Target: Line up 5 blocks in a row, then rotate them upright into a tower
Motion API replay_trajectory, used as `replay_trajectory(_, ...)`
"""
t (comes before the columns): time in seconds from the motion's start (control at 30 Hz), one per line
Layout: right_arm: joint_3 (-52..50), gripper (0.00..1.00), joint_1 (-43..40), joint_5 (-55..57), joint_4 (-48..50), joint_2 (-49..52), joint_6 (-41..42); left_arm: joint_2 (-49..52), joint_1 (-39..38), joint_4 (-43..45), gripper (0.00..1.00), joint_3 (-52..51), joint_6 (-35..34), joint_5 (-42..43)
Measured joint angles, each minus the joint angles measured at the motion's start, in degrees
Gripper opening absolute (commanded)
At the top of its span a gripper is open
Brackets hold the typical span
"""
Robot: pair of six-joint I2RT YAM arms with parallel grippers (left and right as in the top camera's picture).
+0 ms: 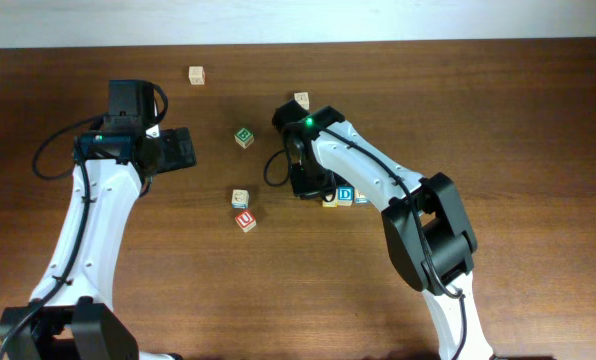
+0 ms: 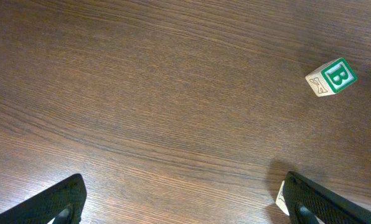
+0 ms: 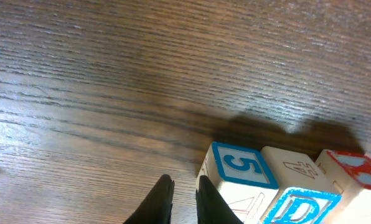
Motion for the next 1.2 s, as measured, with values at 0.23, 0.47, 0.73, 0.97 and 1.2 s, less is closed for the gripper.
replay_trajectory(0.23,0.0,0.10,-0.2,0.9,-0.1,0.0,-1.6,0.0,0.0,0.0,0.99,0.0,0.0,0.0)
replay_trajectory(0.47,3.7,0.09,-1.6,-0.3,-3.7,-0.3,-1.9,0.0,0.0,0.0,0.99,0.0,0.0,0.0)
replay_trajectory(0.73,7.3,0.06,-12.3,-0.9,-8.2,-6.0,-1.9,0.0,0.0,0.0,0.99,0.0,0.0,0.0)
replay_trajectory(0.97,-1.3,0.05,-17.7,-2.8,-0.4,-6.0,-3.3,0.0,0.0,-0.1,0.99,0.0,0.0,0.0)
replay_trajectory(1.2,-8.5,0.05,-18.0,-6.4,5.9,-6.0,-5.8,0.0,0.0,0.0,0.99,0.0,0.0,0.0)
